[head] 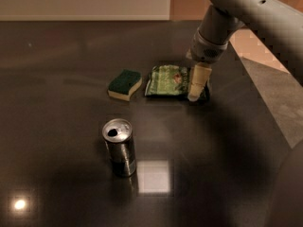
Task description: Pick green jalapeno chip bag
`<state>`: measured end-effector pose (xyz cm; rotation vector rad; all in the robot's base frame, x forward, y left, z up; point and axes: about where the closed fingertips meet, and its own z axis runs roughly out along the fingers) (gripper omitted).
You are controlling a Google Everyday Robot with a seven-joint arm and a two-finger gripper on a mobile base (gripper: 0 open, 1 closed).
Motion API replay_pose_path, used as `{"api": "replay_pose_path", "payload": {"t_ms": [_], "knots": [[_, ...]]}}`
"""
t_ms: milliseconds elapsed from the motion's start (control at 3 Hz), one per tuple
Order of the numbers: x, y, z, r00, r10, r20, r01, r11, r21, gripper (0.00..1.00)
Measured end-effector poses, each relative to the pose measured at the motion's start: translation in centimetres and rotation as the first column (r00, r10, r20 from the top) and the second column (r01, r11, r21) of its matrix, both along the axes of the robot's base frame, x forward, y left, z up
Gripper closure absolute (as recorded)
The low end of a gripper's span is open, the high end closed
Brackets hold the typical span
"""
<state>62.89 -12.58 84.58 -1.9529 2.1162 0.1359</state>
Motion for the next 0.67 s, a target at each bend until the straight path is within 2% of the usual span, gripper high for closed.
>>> {"api": "replay_pose_path", "payload": {"t_ms": [333, 667], "knots": [[0.59, -0.04, -0.92, 0.9999, 0.005, -0.016, -0.005, 1.000, -0.001, 0.15], [0.82, -0.04, -1.34, 0.9995, 0.011, -0.029, -0.011, 1.000, 0.006, 0.39]]}}
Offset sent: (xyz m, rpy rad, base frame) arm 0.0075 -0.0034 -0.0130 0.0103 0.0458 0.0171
